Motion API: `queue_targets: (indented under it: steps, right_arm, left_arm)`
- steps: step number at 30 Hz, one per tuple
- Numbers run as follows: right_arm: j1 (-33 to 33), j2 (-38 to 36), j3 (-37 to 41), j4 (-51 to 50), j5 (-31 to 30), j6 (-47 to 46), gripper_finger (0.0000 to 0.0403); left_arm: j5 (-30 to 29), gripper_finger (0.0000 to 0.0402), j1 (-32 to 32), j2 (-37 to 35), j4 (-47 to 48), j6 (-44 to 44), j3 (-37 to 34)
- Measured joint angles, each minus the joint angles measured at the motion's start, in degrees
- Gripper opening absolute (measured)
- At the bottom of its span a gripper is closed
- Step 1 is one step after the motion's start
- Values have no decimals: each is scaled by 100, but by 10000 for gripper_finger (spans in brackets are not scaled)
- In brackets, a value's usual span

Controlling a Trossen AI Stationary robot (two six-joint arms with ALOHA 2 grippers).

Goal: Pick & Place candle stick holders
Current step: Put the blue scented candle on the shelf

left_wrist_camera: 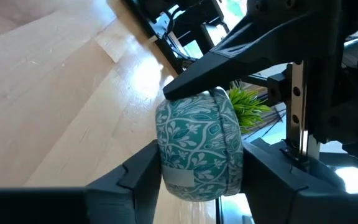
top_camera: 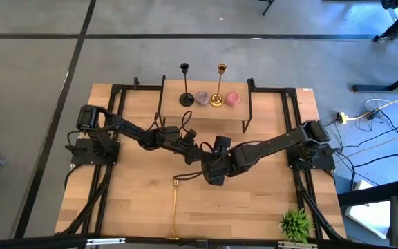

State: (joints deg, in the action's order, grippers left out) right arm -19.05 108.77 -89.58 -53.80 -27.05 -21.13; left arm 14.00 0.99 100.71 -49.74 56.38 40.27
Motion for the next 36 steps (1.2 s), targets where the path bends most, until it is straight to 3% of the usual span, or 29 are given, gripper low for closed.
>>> queue_targets:
  steps: [8,12,16,24,31,36]
  right_arm:
    - [-53,0,-4,-166,-7,18,332]
    - [-122,0,-24,-470,-305,-52,333]
    - [-162,-1,-218,-882,-581,-268,333]
    - [-236,-2,-378,-1122,-566,-399,334]
    - [-293,-2,-376,-1115,-485,-501,334]
    - [-292,-2,-376,-979,-462,-504,334]
  left_arm:
    - [110,181,16,-224,263,-26,-104]
    - [177,180,67,-563,682,-110,-212]
    - [137,180,125,-1113,1397,-319,-238]
    - [-157,180,325,-2632,3132,-669,-227]
    - [-195,180,1292,-3892,4902,-829,-227]
    - [291,180,2394,-4337,5811,-1202,18]
